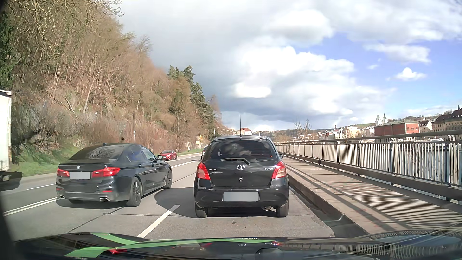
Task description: Follow the waypoints while adhering to traffic rules and regulations
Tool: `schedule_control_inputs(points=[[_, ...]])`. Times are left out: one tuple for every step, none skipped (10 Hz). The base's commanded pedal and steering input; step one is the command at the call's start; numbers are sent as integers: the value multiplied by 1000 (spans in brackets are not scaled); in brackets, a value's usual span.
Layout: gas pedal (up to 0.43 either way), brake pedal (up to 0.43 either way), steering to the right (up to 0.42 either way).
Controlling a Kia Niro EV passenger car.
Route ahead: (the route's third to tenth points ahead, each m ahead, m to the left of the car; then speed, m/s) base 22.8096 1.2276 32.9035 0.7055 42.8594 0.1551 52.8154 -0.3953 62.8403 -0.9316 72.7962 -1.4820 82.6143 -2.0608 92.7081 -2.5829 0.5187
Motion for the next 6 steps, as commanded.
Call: schedule_control_inputs(points=[[0, 0, -5], [0, 0, -4], [0, 0, -3], [0, 0, -4], [0, 0, -3], [0, 0, -3]])
